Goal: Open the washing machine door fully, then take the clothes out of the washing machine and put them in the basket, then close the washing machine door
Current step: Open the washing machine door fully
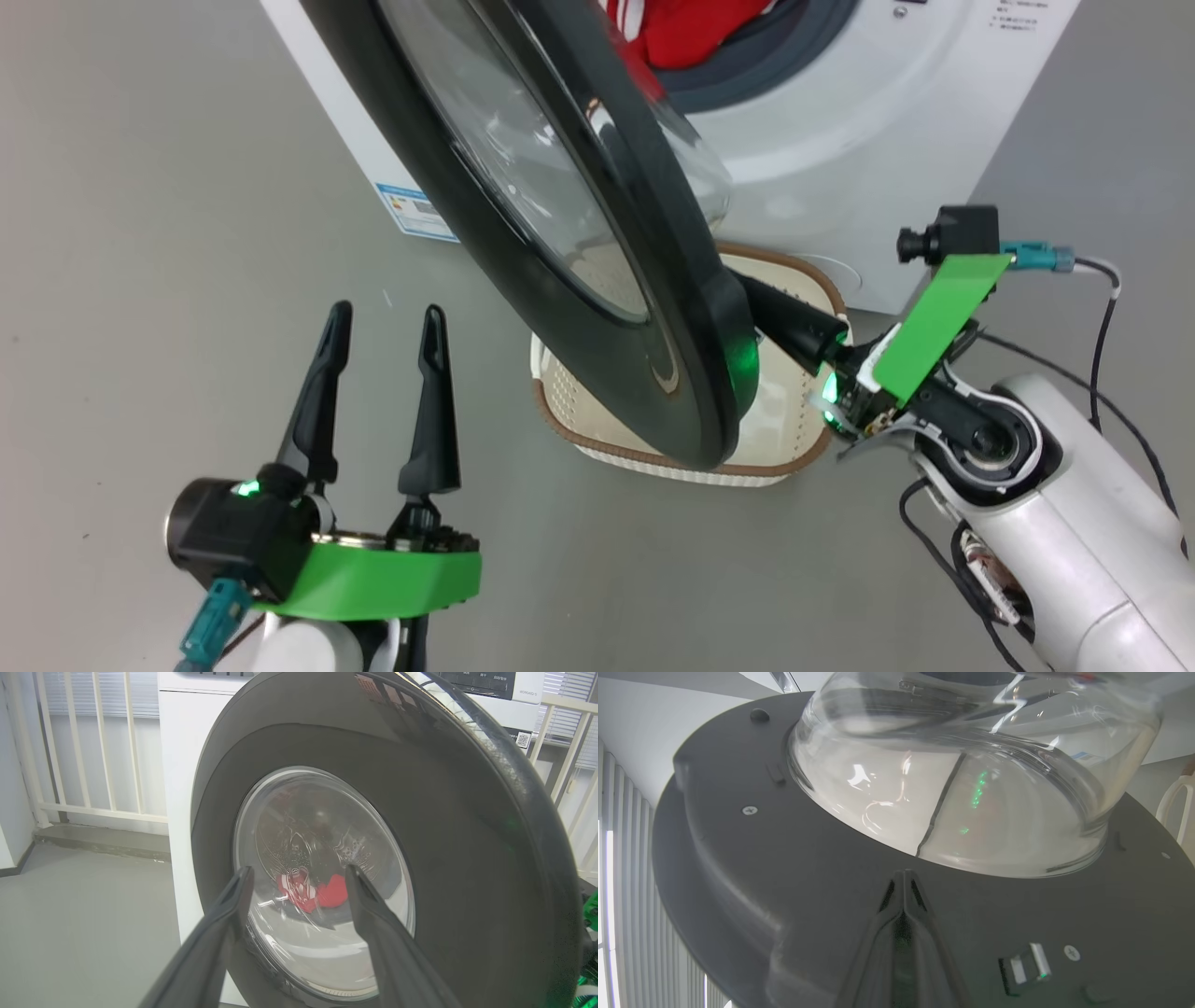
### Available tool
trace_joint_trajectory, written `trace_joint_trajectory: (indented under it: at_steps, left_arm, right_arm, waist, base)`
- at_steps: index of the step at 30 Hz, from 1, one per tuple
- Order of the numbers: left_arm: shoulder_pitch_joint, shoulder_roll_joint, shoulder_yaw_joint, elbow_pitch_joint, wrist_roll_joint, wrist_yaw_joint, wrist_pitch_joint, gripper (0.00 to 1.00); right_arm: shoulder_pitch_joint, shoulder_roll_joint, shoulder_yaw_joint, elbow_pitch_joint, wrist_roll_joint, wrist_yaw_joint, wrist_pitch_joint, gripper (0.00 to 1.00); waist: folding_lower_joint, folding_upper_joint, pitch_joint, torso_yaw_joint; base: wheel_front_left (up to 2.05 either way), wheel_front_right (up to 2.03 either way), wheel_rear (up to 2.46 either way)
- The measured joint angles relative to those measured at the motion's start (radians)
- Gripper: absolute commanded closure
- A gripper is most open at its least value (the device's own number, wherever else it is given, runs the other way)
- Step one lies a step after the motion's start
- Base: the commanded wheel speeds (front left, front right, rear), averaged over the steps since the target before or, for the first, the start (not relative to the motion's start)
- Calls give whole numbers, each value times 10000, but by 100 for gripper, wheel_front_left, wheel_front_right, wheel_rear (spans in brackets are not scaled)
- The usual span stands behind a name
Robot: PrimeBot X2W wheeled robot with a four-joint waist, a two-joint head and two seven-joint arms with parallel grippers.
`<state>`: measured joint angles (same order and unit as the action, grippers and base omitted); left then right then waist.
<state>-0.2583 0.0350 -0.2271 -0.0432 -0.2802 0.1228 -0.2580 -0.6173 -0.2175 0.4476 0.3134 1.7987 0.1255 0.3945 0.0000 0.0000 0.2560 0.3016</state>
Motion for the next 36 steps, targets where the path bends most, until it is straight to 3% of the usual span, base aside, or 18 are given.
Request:
trace_joint_trajectory:
  at_steps: [20,36]
  left_arm:
    - [585,2,67,117,-79,0,0,0]
    - [746,2,33,174,-295,13,0,0]
  right_arm:
    - [454,-1221,2485,-1055,1969,0,-1753,100]
    - [-457,-2295,4755,-1904,3507,0,-3246,100]
  waist:
    - [0,0,-865,966]
    - [0,0,-1001,1841]
  base:
    - [0,0,0]
    - [0,0,0]
